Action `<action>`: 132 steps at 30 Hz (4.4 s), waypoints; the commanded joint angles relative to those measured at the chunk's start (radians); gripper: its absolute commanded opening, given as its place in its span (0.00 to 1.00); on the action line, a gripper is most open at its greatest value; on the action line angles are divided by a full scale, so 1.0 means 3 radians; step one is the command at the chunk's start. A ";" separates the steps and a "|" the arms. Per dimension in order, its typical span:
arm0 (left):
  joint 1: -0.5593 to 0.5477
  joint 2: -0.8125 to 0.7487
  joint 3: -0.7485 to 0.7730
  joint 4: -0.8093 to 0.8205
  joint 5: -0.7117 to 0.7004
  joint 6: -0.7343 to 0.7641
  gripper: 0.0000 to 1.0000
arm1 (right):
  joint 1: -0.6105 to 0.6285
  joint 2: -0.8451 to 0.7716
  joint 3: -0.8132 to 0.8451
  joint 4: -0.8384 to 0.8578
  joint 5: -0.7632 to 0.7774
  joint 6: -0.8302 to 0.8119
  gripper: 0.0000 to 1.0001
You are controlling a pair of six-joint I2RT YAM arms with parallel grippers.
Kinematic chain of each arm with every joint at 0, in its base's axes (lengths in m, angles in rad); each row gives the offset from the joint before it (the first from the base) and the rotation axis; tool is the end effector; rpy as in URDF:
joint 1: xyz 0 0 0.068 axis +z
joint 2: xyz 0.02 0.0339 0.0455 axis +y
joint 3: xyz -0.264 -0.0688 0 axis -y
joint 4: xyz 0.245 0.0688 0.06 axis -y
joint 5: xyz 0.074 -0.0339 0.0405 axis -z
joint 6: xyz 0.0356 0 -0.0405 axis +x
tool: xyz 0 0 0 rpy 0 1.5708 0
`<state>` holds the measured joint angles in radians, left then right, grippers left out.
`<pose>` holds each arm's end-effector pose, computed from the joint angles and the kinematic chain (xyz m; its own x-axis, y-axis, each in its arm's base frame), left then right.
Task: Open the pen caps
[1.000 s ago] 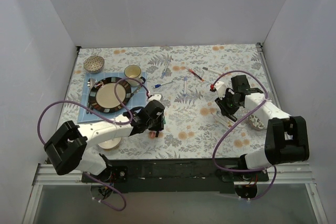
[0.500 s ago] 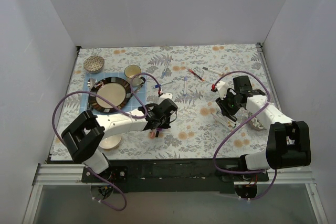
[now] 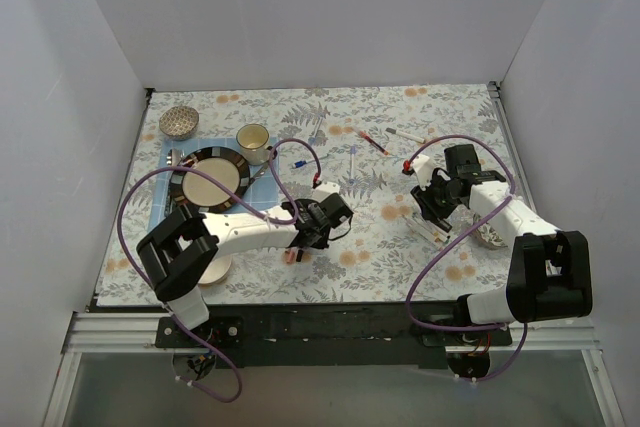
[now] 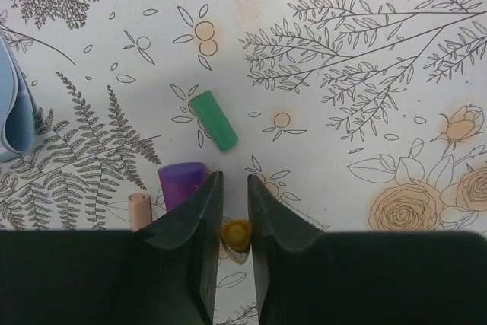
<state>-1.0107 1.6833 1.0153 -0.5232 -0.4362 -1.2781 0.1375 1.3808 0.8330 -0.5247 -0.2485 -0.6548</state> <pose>0.1820 -0.2619 0.1725 -0.7980 -0.3610 -0.4826 -0.2749 0.9306 -0.2416 0.2587 0.0446 0.2011 -0.5383 -0.6704 -0.5106 -0.7276 0.6754 -0.1197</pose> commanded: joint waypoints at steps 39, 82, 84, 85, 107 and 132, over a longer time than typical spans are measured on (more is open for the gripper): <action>0.0127 -0.3422 -0.1063 0.0640 -0.0469 0.1193 0.98 | 0.1198 0.1855 0.2479 -0.0046 0.0416 0.2003 0.69; 0.0475 -0.3499 -0.1119 0.0783 0.0068 0.1126 0.98 | 0.1260 0.2087 0.2143 0.0087 0.1156 0.1943 0.01; 0.0587 -0.3474 -0.1124 0.0813 0.0257 0.1065 0.98 | 0.1219 0.1974 0.2046 0.0138 0.1003 0.1917 0.01; 0.0633 -0.3468 -0.1124 0.0844 0.0339 0.1029 0.98 | 0.1204 0.1872 0.1949 0.0159 0.0942 0.1907 0.01; 0.1134 -0.1470 -0.1452 0.3293 0.1725 -0.1047 0.98 | 0.0657 0.1135 0.1095 0.0542 -0.1313 0.1446 0.01; 0.1124 0.0019 -0.0859 0.4326 0.1766 -0.1339 0.68 | 0.0493 0.1119 0.1028 0.0348 -0.2633 0.1124 0.01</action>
<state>-0.6693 1.6814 0.7128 0.7418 0.0849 -1.6806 0.2882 1.7466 1.1347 -0.4110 -0.9939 -0.2962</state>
